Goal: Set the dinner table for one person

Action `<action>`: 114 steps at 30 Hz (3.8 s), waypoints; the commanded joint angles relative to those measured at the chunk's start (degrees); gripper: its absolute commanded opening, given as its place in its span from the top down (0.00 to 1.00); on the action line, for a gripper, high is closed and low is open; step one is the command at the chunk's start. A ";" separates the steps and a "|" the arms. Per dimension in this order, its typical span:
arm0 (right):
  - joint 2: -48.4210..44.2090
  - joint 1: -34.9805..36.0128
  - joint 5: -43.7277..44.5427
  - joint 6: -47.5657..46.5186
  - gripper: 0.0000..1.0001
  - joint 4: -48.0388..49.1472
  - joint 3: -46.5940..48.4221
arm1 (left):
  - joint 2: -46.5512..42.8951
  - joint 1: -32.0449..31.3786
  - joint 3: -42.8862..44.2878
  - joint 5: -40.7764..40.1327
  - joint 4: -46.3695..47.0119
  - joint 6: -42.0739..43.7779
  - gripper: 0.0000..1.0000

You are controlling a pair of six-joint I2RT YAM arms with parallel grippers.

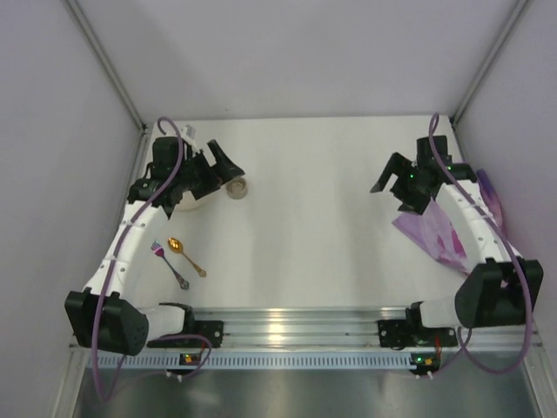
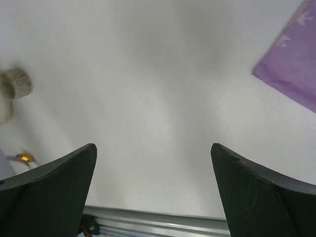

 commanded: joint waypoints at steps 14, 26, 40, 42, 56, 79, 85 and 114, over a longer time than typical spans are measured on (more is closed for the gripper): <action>29.33 -11.80 17.25 -7.10 0.16 0.30 6.73 | -8.97 -2.59 -1.78 0.26 -9.08 5.76 0.07; 35.93 -11.71 19.63 -5.78 0.85 6.37 1.37 | -9.24 -2.59 -0.73 -2.20 -14.45 9.90 0.07; 20.13 2.60 8.31 -3.15 1.00 6.46 -6.72 | -7.39 -2.59 -0.11 -3.43 -11.90 8.05 0.09; 16.69 8.66 7.06 -0.96 1.00 5.58 -6.81 | -7.48 -2.59 0.32 -4.31 -12.08 7.70 0.09; 24.83 44.08 -0.24 10.74 1.00 11.29 7.50 | -9.76 -2.59 3.31 -10.90 -15.24 7.17 0.09; 37.10 55.97 -4.91 0.11 0.27 7.34 21.94 | -15.74 -2.59 3.32 -17.76 -19.73 6.38 0.09; 26.30 51.41 0.90 -2.09 0.09 2.25 19.92 | -11.54 -2.59 3.31 -16.70 -15.16 6.29 0.09; 39.97 16.59 5.47 -11.93 0.75 0.75 14.72 | 1.66 -2.59 0.94 -13.97 -4.96 8.40 0.11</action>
